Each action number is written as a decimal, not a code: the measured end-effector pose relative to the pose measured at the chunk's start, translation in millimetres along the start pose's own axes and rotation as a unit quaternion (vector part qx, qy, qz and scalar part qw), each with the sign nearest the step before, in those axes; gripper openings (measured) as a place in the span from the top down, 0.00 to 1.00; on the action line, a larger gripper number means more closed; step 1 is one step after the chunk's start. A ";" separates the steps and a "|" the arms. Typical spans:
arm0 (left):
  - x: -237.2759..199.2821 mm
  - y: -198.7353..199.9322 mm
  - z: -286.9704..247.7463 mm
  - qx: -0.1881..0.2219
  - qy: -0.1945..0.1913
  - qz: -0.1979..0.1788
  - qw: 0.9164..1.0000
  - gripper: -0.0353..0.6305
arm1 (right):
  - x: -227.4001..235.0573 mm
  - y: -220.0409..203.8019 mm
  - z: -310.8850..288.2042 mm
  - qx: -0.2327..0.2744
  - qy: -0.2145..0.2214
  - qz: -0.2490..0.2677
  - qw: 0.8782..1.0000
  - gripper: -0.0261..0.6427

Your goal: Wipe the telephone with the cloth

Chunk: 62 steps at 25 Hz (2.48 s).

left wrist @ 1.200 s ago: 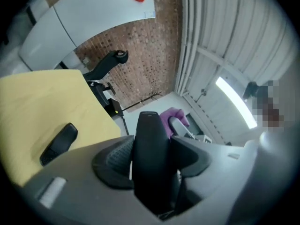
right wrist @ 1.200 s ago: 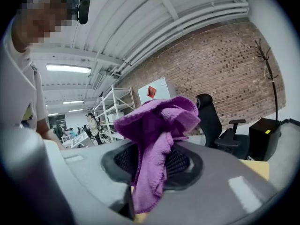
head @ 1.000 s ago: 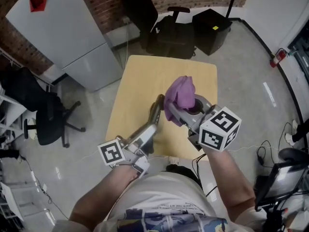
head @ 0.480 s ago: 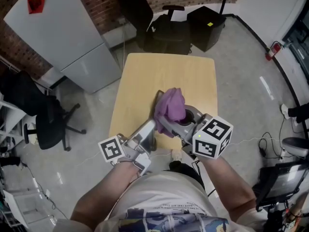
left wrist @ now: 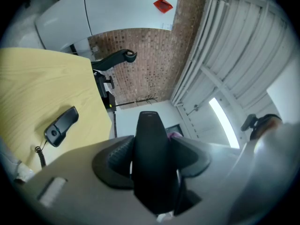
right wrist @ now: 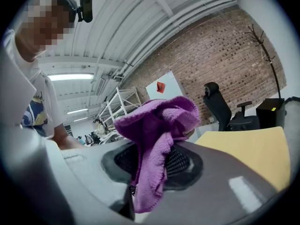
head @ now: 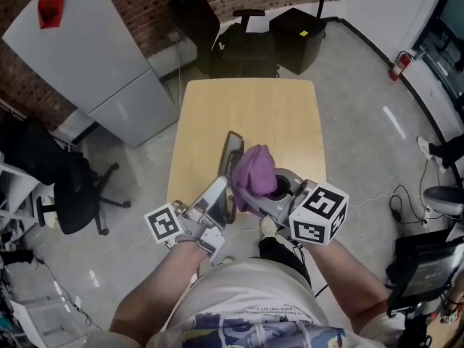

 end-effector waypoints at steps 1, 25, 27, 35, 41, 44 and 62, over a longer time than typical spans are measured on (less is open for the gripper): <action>2.4 -0.5 2.7 -0.001 -0.004 0.001 1.000 0.57 | -1.2 -0.7 2.2 0.001 -0.006 0.001 1.000 0.79; 8.6 -5.7 0.0 -0.010 -0.023 0.026 0.999 0.57 | -1.1 -1.1 -6.0 0.000 -0.011 -0.007 1.000 0.79; 8.8 -3.9 -0.6 -0.008 -0.026 0.031 0.999 0.57 | -6.6 -4.0 -6.3 -0.006 -0.003 -0.009 1.000 0.79; 7.0 0.8 -4.3 -0.010 -0.029 0.039 0.999 0.57 | -31.5 -20.3 -4.3 -0.032 0.028 -0.012 0.999 0.79; 7.0 -8.5 -3.3 -0.019 -0.039 0.042 0.998 0.57 | -22.6 -27.9 10.6 -0.030 0.006 -0.012 0.999 0.79; 7.4 -15.0 -4.4 -0.023 -0.043 0.041 0.998 0.57 | 0.4 -16.3 17.9 -0.011 -0.025 -0.011 1.000 0.79; 17.9 1.8 -5.8 -0.003 -0.054 0.044 0.998 0.57 | -7.0 -7.2 -12.0 -0.023 0.006 -0.004 1.000 0.79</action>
Point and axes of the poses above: the fingertips, and each gripper's own axes: z backward along the fingers, x to its right, y out of its top, the point moved 2 cm from there along z, backward along the fingers, and after that the axes turned 2 degrees about z, right-handed, at the moved point
